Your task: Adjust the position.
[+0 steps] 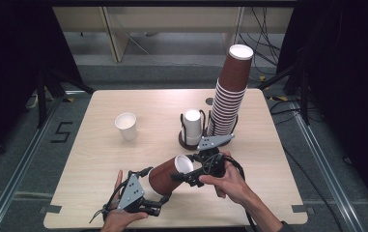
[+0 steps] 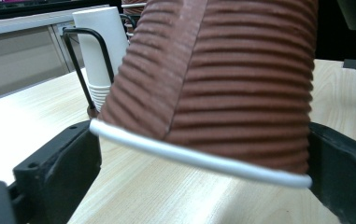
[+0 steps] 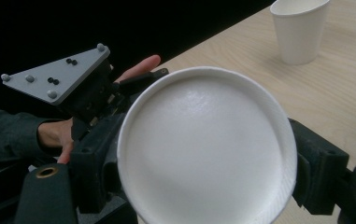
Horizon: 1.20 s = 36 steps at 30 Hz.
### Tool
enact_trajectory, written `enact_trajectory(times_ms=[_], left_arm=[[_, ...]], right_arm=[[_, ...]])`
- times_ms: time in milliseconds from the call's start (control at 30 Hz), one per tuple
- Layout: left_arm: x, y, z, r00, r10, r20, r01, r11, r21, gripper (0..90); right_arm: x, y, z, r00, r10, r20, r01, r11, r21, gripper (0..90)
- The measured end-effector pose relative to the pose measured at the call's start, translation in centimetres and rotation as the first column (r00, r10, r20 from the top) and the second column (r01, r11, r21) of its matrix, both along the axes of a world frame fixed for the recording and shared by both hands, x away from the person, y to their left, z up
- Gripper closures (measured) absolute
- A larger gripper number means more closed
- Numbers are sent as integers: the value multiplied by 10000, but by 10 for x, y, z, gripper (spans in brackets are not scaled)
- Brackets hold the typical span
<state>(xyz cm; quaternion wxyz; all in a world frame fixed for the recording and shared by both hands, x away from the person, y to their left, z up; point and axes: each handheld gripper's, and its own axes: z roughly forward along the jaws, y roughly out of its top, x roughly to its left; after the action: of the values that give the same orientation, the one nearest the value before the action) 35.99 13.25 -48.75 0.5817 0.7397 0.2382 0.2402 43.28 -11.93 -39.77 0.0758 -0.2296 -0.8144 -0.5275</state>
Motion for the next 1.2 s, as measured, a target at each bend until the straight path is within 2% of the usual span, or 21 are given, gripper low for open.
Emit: enact_trajectory(times_ms=[167, 200, 333, 400, 433, 533, 567, 600, 667, 733, 800, 833, 867, 933, 967, 1000, 1033, 1067, 1100, 1167, 1200], left_arm=[[0, -1, 0, 10000, -20, 11, 20, 10000, -70, 28], [0, -1, 0, 10000, -15, -30, 15, 9999, -119, 27], [0, -1, -1, 10000, -16, -82, 14, 9997, -247, 29], [0, -1, -1, 9998, -62, -169, 59, 9998, -163, 36], [1, -1, -2, 9998, -129, -128, 126, 9996, -265, 39], [2, 1, -2, 9995, -269, -171, 267, 9996, -100, 64], [1, 2, -1, 9993, -252, -284, 256, 9996, 116, 74], [1, 3, 0, 9993, -282, -263, 287, 9994, 211, 86], [3, 4, 1, 9986, -459, -261, 464, 9988, 184, 101], [3, 7, 4, 9986, -471, -245, 483, 9975, 525, 112], [3, 6, 5, 9982, -555, -235, 567, 9970, 528, 118], [2, 9, 9, 9977, -602, -312, 635, 9909, 1188, 121], [2, 9, 9, 9977, -602, -312, 635, 9909, 1188, 122], [3, 10, 11, 9973, -574, -459, 636, 9871, 1471, 124], [3, 11, 14, 9974, -587, -429, 663, 9763, 2060, 125], [3, 11, 15, 9965, -640, -532, 737, 9757, 2063, 127], [3, 11, 17, 9958, -706, -590, 822, 9707, 2260, 130], [3, 11, 17, 9958, -706, -590, 822, 9707, 2260, 130], [3, 9, 19, 9951, -756, -632, 903, 9562, 2783, 130], [3, 8, 22, 9938, -879, -681, 1049, 9438, 3134, 131], [2, 7, 24, 9930, -924, -730, 1120, 9332, 3415, 132]], right_arm=[[0, 2, -3, 10000, 33, -74, -33, 10000, 11, 238], [-1, 2, -2, 9995, -3, -306, 3, 10000, 4, 237], [1, 2, -4, 9999, 19, -135, -17, 9999, 99, 238], [1, 2, -5, 9992, -12, -391, 17, 9999, 122, 236], [2, 2, -6, 9994, 60, -351, -56, 9999, 109, 236], [3, 2, -9, 9993, 79, -360, -77, 10000, 50, 230], [3, 2, -9, 9982, 35, -592, -34, 10000, 18, 227], [3, 2, -10, 9982, 69, -588, -69, 10000, -5, 224], [3, 2, -10, 9975, 117, -697, -115, 9999, 39, 219], [3, 3, -9, 9992, 195, -354, -198, 9998, -92, 213], [2, 3, -7, 9995, 310, -77, -314, 9985, -460, 185], [0, 3, -5, 9996, 288, 59, -283, 9969, -741, 165], [0, 3, -5, 9996, 288, 59, -283, 9969, -741, 165], [0, 4, -2, 9983, 479, 327, -448, 9950, -895, 157], [0, 3, 1, 9947, 517, 892, -397, 9904, -1322, 155], [-1, 3, 1, 9941, 613, 893, -483, 9888, -1411, 155], [-2, 3, 2, 9918, 762, 1025, -598, 9862, -1545, 156], [-2, 3, 2, 9918, 762, 1025, -598, 9862, -1545, 156], [-4, 5, 3, 9871, 1006, 1248, -751, 9781, -1941, 158], [-6, 6, 5, 9801, 1151, 1617, -774, 9718, -2226, 157], [-6, 7, 5, 9783, 1285, 1626, -888, 9688, -2314, 156]])
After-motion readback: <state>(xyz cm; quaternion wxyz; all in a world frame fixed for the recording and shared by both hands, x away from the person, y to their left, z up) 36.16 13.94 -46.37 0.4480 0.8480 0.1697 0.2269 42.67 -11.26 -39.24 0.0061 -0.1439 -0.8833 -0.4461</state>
